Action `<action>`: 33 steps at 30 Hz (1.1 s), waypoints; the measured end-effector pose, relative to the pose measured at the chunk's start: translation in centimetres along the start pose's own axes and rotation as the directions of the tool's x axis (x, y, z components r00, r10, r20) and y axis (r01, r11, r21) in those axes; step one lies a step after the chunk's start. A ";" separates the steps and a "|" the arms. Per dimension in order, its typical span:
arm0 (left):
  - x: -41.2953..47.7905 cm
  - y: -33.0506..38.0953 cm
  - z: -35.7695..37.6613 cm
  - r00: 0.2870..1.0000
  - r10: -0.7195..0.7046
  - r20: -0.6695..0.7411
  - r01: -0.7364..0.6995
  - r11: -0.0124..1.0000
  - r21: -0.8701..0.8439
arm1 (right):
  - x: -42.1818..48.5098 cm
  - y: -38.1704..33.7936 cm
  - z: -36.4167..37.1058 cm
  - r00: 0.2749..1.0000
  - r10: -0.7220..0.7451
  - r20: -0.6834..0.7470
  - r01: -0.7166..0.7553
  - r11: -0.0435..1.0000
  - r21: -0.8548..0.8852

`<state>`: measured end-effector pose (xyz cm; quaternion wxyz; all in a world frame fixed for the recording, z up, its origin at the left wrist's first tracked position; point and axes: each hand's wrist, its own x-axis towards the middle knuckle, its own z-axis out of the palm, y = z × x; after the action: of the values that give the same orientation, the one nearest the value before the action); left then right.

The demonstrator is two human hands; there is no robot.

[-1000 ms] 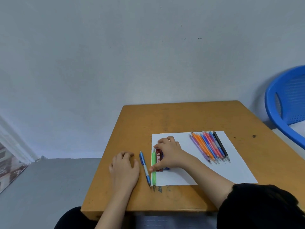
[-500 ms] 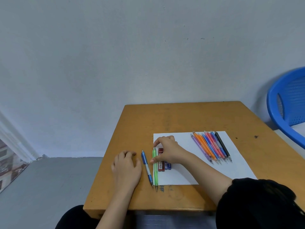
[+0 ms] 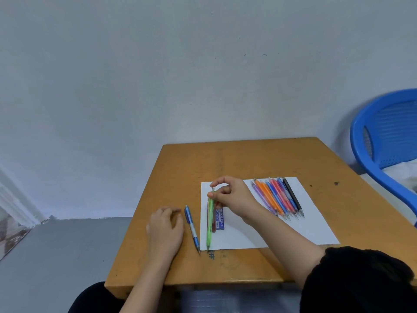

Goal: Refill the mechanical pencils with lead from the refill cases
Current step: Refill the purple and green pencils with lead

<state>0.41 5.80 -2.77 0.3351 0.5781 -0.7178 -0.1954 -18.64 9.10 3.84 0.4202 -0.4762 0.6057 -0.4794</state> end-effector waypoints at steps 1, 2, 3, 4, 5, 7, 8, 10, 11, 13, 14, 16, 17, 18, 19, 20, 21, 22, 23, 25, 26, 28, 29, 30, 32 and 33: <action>0.0 0.0 0.0 1.000 0.014 -0.007 -0.014 0.998 -0.057 | -0.2 0.0 -0.4 1.000 0.007 -0.012 -0.007 0.999 0.049; -0.1 0.2 0.0 1.000 0.028 -0.012 -0.029 0.993 -0.114 | -0.3 0.1 -0.7 0.999 0.017 -0.029 -0.014 0.995 0.097; -0.2 0.3 -0.1 0.999 0.046 -0.015 -0.047 0.986 -0.159 | -0.5 0.2 -1.1 0.998 0.029 -0.049 -0.022 0.990 0.139; -0.3 0.4 0.0 0.997 0.069 -0.019 -0.071 0.980 -0.187 | -0.5 0.3 -1.6 0.997 0.040 -0.073 -0.027 0.985 0.170; -0.4 0.6 -0.1 0.996 0.092 -0.018 -0.094 0.975 -0.200 | -0.6 0.4 -1.9 0.994 0.051 -0.097 -0.031 0.981 0.193; -0.7 1.2 0.0 0.993 0.119 -0.016 -0.119 0.966 -0.231 | -0.7 0.7 -2.6 0.988 0.069 -0.141 -0.034 0.971 0.237; -0.7 1.6 0.0 0.993 0.118 -0.018 -0.119 0.959 -0.257 | -0.7 0.9 -2.9 0.984 0.076 -0.160 -0.031 0.963 0.268; -0.8 2.5 0.5 0.990 0.136 -0.026 -0.137 0.945 -0.298 | -0.8 1.1 -3.4 0.976 0.089 -0.198 -0.019 0.943 0.331; -0.8 2.9 0.8 0.986 0.165 -0.028 -0.166 0.936 -0.310 | -0.8 1.3 -3.7 0.972 0.096 -0.216 -0.013 0.934 0.357; -0.8 3.5 1.4 0.971 0.236 -0.042 -0.237 0.917 -0.320 | -0.8 1.6 -3.9 0.964 0.108 -0.242 -0.005 0.919 0.393; -0.7 3.7 1.7 0.961 0.270 -0.055 -0.273 0.909 -0.314 | -0.8 1.7 -4.0 0.962 0.112 -0.250 -0.001 0.913 0.407; -0.7 3.7 2.1 0.940 0.333 -0.077 -0.340 0.890 -0.304 | -0.9 1.9 -4.0 0.959 0.112 -0.261 0.015 0.897 0.441; -0.6 3.6 2.3 0.931 0.356 -0.083 -0.364 0.881 -0.302 | -1.0 2.0 -4.0 0.959 0.106 -0.263 0.028 0.888 0.460; -0.6 3.5 2.4 0.923 0.376 -0.086 -0.384 0.873 -0.302 | -1.0 2.1 -3.9 0.960 0.097 -0.264 0.042 0.879 0.475; -0.6 3.4 2.5 0.912 0.400 -0.089 -0.407 0.862 -0.303 | -1.2 2.3 -3.9 0.960 0.087 -0.264 0.055 0.872 0.486; -0.6 3.4 2.5 0.900 0.427 -0.090 -0.434 0.850 -0.299 | -1.2 2.5 -3.8 0.961 0.079 -0.265 0.065 0.867 0.494; -0.6 3.4 2.5 0.886 0.455 -0.090 -0.460 0.838 -0.292 | -1.3 2.7 -3.6 0.961 0.072 -0.266 0.074 0.863 0.500; -0.6 3.4 2.6 0.873 0.479 -0.088 -0.484 0.829 -0.280 | -1.4 3.0 -3.4 0.962 0.068 -0.264 0.079 0.858 0.507; -0.6 3.4 2.7 0.862 0.499 -0.086 -0.502 0.822 -0.268 | -1.4 3.2 -3.2 0.963 0.068 -0.260 0.080 0.851 0.518; -0.5 3.3 2.8 0.848 0.521 -0.095 -0.527 0.814 -0.246 | -1.5 3.4 -2.9 0.966 0.073 -0.247 0.078 0.829 0.554; -0.5 3.2 2.9 0.843 0.527 -0.107 -0.536 0.810 -0.236 | -1.5 3.4 -2.8 0.968 0.073 -0.241 0.080 0.817 0.572; -0.5 3.1 2.9 0.838 0.527 -0.142 -0.546 0.809 -0.217 | -1.5 3.3 -2.9 0.968 0.077 -0.239 0.085 0.795 0.600; -0.5 3.0 3.0 0.837 0.524 -0.161 -0.547 0.810 -0.209 | -1.6 3.2 -3.0 0.967 0.082 -0.243 0.089 0.782 0.617; -0.5 3.0 2.9 0.837 0.518 -0.178 -0.547 0.812 -0.205 | -1.6 3.2 -3.2 0.966 0.086 -0.245 0.094 0.764 0.639; -0.6 3.0 2.9 0.839 0.506 -0.200 -0.541 0.816 -0.204 | -1.7 3.1 -3.4 0.968 0.096 -0.232 0.091 0.726 0.681; -0.7 3.0 2.9 0.840 0.501 -0.207 -0.538 0.817 -0.207 | -1.8 3.1 -3.4 0.970 0.102 -0.221 0.085 0.711 0.698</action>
<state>-3.67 6.95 -2.99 0.4984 0.3238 -0.7909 -0.1455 -22.15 11.70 1.51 0.4942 -0.2152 0.4268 -0.7262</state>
